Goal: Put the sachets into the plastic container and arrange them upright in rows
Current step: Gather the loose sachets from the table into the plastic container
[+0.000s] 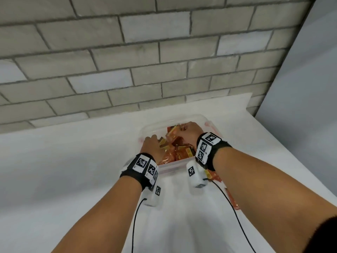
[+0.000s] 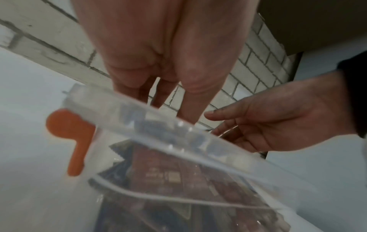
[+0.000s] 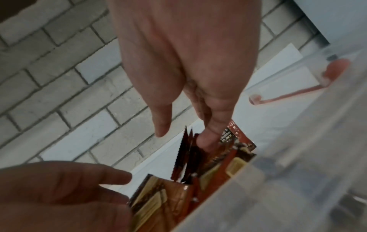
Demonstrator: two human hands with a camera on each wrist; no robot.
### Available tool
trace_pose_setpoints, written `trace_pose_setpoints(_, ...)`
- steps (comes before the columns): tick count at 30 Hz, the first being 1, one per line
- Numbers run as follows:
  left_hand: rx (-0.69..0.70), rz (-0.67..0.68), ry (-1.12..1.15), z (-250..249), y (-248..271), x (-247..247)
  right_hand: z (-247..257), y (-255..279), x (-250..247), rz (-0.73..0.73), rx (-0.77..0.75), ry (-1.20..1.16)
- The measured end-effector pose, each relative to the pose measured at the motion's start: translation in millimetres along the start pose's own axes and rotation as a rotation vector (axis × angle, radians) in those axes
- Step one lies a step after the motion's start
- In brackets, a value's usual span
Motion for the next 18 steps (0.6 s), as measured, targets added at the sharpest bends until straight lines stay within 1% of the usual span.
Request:
trace_pose_setpoints(3,0.055,-0.049,0.082,-7,9,-6,-3,7,-7,0.0,0.001,0.011)
trace_pose_setpoints(5,0.093,-0.07,0.116,-11,15,-9,-6,21,-20,-0.017,-0.002,-0.045)
trace_pose_setpoints(7,0.132,-0.075,0.135,-18,24,-10,-8,41,-35,-0.009,-0.044,-0.089)
trace_pose_setpoints(9,0.197,-0.1,0.142,-31,35,-9,-12,67,-58,-0.023,-0.098,-0.1)
trace_pose_setpoints(11,0.305,-0.116,0.127,-52,49,-2,-28,92,-82,-0.063,-0.112,-0.132)
trace_pose_setpoints(12,0.364,-0.099,0.128,-63,57,7,-42,102,-93,-0.087,-0.105,-0.12)
trace_pose_setpoints(14,0.458,0.001,0.12,-84,72,35,-73,122,-109,-0.115,-0.084,-0.033)
trace_pose_setpoints(16,0.503,0.125,0.063,-96,81,74,-107,140,-116,-0.104,-0.059,0.117)
trace_pose_setpoints(18,0.513,0.228,-0.029,-101,82,112,-140,153,-111,-0.066,-0.039,0.265)
Point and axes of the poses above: each hand's wrist, its own y-axis away from the middle knuckle, its own x-axis out of the palm, z = x × y, the point moved 9 cm from there along -y, towards the middle knuckle, and after that the axes turned 4 degrees about -z, right-handed, at the moved point
